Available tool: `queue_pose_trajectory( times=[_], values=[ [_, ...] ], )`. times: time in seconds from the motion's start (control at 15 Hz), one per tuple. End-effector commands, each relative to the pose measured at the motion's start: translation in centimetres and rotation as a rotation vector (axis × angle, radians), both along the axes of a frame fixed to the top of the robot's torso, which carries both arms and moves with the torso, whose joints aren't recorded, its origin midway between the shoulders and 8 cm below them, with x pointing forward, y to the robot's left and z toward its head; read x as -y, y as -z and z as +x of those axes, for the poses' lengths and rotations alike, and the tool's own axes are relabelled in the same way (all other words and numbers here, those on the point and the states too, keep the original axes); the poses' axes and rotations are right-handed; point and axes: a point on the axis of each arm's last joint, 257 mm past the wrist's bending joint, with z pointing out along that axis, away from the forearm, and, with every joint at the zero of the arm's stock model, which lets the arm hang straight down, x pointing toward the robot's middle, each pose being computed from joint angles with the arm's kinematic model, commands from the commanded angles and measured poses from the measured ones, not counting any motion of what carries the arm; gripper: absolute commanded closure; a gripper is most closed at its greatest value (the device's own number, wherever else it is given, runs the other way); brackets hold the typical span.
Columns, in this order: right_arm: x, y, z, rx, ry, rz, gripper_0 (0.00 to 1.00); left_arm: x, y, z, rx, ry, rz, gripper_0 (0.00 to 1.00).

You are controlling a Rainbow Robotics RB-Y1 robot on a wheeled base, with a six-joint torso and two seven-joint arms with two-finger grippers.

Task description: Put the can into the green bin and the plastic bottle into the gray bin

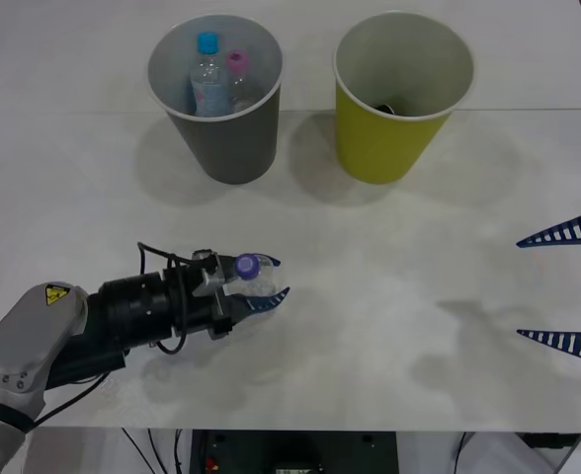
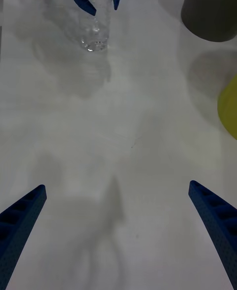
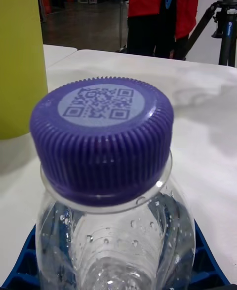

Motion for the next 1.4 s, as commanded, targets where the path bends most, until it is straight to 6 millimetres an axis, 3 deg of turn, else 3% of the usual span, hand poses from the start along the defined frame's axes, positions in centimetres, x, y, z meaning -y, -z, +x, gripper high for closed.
queue_pose_trajectory(
  times=[0.07, 0.53, 0.8, 1.13, 1.4],
  values=[
    [0.0, 0.0, 0.0, 0.0, 0.0, 0.0, 0.0, -1.0, -1.0, -0.2, -0.047, -0.001, 0.018, 1.0],
    [0.0, 0.0, 0.0, 0.0, 0.0, 0.0, 0.0, -5.8, -3.9, -0.1, -0.196, -0.08, 0.076, 1.0],
    [0.0, 0.0, 0.0, 0.0, 0.0, 0.0, 0.0, -8.3, -6.1, -1.0, -0.265, -0.155, 0.126, 1.0],
    [0.0, 0.0, 0.0, 0.0, 0.0, 0.0, 0.0, -12.2, -10.6, -2.1, -0.351, -0.233, 0.186, 1.0],
    [0.0, 0.0, 0.0, 0.0, 0.0, 0.0, 0.0, -14.0, -13.9, -2.0, -0.425, -0.286, 0.219, 1.0]
  ],
)
